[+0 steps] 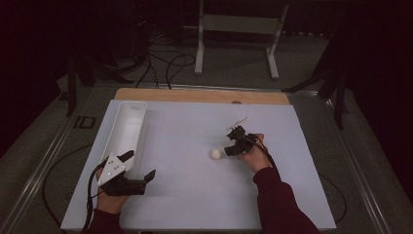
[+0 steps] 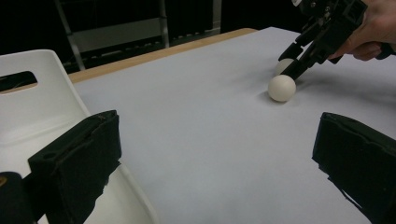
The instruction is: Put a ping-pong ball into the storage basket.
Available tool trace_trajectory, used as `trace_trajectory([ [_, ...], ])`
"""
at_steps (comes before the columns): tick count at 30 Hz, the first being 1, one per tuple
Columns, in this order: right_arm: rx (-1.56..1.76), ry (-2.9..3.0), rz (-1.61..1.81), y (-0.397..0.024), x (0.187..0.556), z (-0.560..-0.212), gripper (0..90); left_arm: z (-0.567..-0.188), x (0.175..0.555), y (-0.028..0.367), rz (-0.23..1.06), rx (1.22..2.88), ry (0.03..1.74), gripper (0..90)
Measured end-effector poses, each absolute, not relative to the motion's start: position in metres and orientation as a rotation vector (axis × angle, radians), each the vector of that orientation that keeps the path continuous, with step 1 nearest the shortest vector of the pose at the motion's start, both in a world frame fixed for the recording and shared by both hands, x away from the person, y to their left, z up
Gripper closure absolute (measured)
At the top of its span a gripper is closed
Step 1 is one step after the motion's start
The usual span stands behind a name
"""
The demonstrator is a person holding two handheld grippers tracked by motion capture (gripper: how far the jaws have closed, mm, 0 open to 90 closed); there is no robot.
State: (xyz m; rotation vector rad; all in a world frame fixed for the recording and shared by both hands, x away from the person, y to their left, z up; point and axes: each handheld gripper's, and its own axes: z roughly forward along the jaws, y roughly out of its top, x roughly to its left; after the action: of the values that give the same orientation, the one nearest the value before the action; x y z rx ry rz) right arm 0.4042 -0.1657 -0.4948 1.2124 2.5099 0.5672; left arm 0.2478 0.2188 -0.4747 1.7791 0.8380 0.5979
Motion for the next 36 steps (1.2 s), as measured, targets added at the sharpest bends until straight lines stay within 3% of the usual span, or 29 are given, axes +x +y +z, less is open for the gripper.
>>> trace_trajectory([
  [13, 1.205, 2.518, 0.538, -0.164, 0.404, -0.497, 49.3, -0.475, 0.248, 0.219, 0.598, 1.780, 0.838, 1.8],
  [36, 1.183, 2.488, 0.591, -0.165, 0.396, -0.485, 49.7, -0.475, 0.248, 0.219, 0.599, 1.781, 0.839, 1.8],
])
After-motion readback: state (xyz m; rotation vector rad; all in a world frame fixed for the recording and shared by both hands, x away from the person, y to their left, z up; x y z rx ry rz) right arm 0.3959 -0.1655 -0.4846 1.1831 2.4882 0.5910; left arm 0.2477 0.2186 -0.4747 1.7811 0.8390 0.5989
